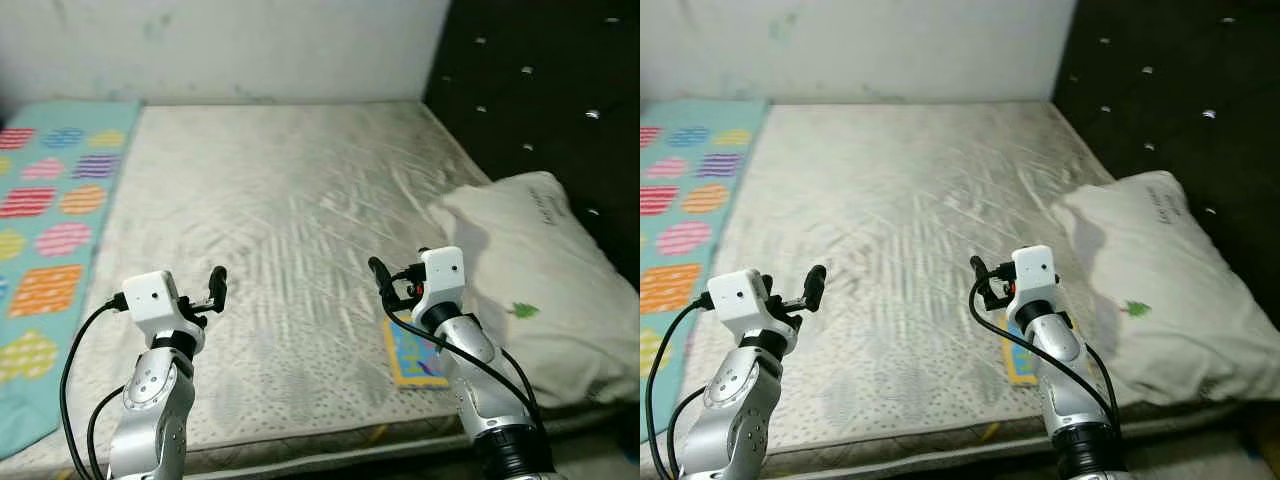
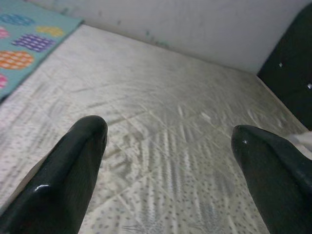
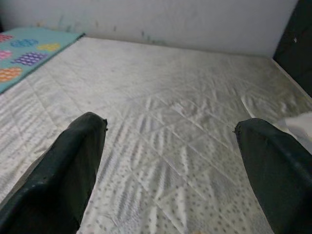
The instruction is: Clean up the room
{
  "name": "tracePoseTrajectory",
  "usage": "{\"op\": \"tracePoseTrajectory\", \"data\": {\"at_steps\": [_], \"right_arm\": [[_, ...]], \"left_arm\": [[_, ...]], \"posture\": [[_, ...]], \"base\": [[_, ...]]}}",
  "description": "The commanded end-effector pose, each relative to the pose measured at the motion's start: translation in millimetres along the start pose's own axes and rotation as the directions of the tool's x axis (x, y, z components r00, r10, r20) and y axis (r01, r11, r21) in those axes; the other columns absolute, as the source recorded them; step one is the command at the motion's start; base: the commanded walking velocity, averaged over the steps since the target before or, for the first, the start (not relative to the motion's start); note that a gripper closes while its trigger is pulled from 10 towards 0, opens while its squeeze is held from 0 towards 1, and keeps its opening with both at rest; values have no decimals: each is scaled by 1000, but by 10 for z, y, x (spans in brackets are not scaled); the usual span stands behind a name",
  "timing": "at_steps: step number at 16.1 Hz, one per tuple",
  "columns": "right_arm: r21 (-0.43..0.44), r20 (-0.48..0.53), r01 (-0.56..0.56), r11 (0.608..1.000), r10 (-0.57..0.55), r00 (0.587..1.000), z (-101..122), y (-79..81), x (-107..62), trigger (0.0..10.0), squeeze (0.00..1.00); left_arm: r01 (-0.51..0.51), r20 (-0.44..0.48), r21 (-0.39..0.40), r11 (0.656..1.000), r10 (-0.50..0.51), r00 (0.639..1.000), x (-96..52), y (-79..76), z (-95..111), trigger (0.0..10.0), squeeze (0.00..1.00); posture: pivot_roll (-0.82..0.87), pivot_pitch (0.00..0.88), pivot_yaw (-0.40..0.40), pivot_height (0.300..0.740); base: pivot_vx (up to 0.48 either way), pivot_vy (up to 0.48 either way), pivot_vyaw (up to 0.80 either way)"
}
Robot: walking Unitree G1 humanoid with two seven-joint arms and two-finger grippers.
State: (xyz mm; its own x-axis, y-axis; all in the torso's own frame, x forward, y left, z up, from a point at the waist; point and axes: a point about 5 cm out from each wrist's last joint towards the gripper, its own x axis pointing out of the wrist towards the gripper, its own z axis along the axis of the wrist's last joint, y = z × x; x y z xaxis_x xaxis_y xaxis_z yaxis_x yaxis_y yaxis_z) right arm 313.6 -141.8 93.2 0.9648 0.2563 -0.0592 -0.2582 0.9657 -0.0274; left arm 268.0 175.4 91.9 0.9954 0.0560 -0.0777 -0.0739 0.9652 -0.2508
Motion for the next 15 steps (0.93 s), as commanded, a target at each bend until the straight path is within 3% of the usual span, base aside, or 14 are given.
{"op": "tracePoseTrajectory", "data": {"at_steps": [1, 15], "right_arm": [[-1, 16, 9, 1000, -9, 1000, 34, -20, -2, 10000, 0], [-1, 18, 9, 1000, -9, 1000, 37, -24, 0, 10000, 0]], "left_arm": [[-5, -10, 0, 1000, 5, 1000, -6, 3, -15, 10000, 0], [-5, -10, -2, 1000, 5, 1000, -4, 2, -15, 10000, 0]], "posture": [[-81, 16, -35, 740], [-81, 16, -35, 740]], "base": [[0, 292, 0], [0, 292, 0]]}}
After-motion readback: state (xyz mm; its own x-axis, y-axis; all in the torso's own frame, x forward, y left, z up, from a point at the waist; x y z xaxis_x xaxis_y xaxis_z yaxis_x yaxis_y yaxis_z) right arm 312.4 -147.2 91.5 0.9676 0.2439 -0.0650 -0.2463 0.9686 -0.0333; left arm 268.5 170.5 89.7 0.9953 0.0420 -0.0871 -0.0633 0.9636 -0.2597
